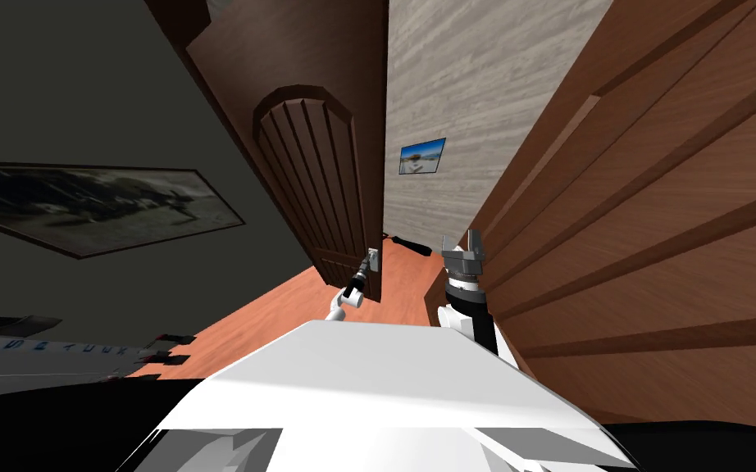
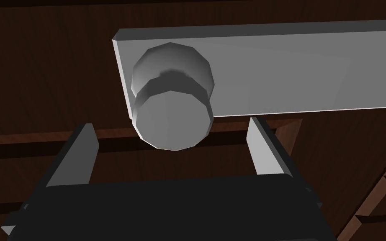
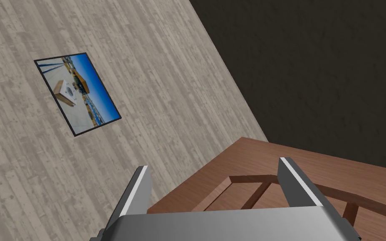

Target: Push the door open

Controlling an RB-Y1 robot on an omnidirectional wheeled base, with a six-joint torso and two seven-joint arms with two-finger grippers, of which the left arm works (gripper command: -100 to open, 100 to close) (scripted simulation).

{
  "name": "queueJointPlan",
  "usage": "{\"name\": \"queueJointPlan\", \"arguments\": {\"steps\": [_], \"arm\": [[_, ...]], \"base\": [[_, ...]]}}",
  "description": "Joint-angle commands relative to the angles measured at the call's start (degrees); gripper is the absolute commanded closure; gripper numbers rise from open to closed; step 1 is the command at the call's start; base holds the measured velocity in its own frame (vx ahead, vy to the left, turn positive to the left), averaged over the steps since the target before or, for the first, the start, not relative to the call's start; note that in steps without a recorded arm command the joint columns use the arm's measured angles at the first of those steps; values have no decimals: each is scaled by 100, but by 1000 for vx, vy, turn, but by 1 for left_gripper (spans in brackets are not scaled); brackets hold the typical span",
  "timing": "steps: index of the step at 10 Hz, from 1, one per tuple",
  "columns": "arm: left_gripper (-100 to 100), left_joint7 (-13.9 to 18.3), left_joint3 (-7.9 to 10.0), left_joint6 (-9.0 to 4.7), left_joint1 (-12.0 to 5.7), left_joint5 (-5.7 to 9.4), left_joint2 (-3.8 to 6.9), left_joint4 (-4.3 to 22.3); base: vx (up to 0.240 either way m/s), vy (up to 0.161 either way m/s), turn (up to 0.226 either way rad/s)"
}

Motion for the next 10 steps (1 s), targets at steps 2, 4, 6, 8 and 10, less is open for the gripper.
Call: {"name": "queueJointPlan", "arguments": {"steps": [2, 4, 6, 8, 10], "arm": [[-100, -3, 19, -18, -16, -3, -25, 24], [100, -3, 19, -18, -16, -3, -25, 24], [100, -3, 19, -18, -16, -3, -25, 24], [100, -3, 19, -18, -16, -3, -25, 24], [100, -29, 179, -54, -131, -26, 97, 208]], "base": [[161, -25, -16], [-22, 3, 1], [-26, 6, 2], [-6, 1, 2], [102, 42, 70]]}}
